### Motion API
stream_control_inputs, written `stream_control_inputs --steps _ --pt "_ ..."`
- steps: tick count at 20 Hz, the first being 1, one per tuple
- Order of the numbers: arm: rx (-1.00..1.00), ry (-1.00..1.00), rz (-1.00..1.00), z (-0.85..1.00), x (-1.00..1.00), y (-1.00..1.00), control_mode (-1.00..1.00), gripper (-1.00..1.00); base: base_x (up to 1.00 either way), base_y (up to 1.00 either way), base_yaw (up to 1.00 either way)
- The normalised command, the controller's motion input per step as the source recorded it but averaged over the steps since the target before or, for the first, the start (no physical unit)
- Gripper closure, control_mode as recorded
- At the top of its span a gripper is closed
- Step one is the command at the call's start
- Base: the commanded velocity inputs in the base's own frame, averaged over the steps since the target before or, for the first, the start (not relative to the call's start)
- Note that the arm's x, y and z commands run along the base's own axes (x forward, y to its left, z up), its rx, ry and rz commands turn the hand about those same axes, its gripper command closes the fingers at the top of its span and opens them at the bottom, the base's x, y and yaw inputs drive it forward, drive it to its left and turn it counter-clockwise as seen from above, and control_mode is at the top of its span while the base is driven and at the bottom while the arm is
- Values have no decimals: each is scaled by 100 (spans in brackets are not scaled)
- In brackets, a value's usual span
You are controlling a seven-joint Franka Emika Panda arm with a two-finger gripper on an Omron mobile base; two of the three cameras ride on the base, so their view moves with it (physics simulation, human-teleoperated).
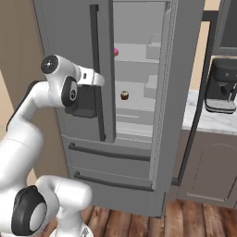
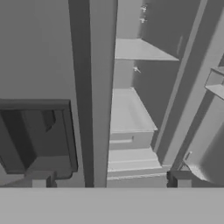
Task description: Take the donut and cupcake from the fridge and place them on the empty tray on the dining counter.
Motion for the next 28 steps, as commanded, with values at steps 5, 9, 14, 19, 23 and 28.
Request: stream_control_inputs --steps 5,9,14,19,23,28 --pt "5 1 7 -8 34 0 -100 -100 0 0 0" --pt "10 -16 7 -33 10 0 -100 -100 0 0 0" --pt "12 -29 6 -32 1 1 -100 -100 0 0 0" --pt "7 3 0 -1 50 1 -100 -100 0 0 0" --pt "0 13 0 0 81 7 -100 -100 0 0 0" --pt "0 8 0 0 83 14 -100 -100 0 0 0"
